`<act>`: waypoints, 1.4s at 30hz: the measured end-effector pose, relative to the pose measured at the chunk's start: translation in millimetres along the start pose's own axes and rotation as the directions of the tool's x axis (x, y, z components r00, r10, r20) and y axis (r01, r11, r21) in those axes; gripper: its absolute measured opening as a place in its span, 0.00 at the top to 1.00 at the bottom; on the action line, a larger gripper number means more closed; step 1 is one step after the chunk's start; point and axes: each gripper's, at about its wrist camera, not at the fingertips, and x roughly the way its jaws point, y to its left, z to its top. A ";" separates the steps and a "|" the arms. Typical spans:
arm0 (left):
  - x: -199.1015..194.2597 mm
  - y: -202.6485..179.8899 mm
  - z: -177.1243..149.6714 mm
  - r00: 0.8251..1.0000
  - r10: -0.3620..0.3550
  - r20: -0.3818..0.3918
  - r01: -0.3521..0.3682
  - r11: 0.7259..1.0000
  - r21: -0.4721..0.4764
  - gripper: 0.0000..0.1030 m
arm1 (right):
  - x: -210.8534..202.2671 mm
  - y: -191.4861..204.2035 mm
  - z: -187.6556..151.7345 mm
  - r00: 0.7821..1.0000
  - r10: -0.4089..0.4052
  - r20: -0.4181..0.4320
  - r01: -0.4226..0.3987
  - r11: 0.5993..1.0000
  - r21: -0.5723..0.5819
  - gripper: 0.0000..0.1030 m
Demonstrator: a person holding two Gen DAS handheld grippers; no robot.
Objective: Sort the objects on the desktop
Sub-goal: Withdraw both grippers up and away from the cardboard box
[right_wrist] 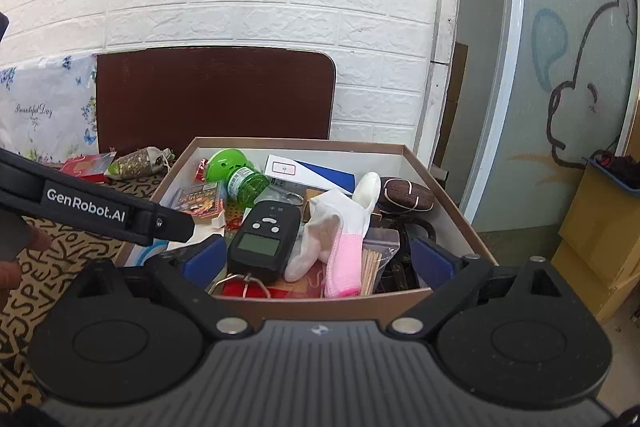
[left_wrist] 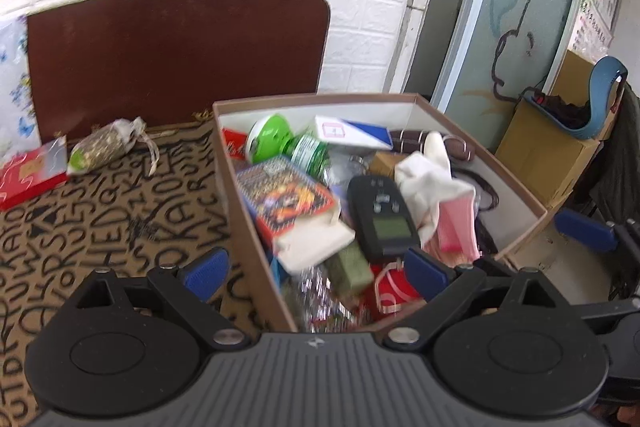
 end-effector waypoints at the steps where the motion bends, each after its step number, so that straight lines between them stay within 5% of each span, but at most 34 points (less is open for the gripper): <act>1: -2.7 0.2 -2.6 1.000 0.006 -0.008 -0.006 1.000 -0.004 0.03 | -4.2 1.7 -0.6 1.000 -0.003 0.004 0.003 1.000 -0.006 0.06; 34: -53.7 -3.8 -51.9 0.992 0.122 0.011 -0.123 0.990 0.072 0.00 | -50.4 45.5 -31.4 0.996 -0.014 -0.088 0.008 0.997 -0.072 0.05; 42: -56.9 0.4 -55.1 0.995 0.091 0.026 -0.093 0.994 0.062 0.00 | -46.5 54.5 -32.4 0.995 -0.006 -0.103 -0.002 0.997 -0.079 0.05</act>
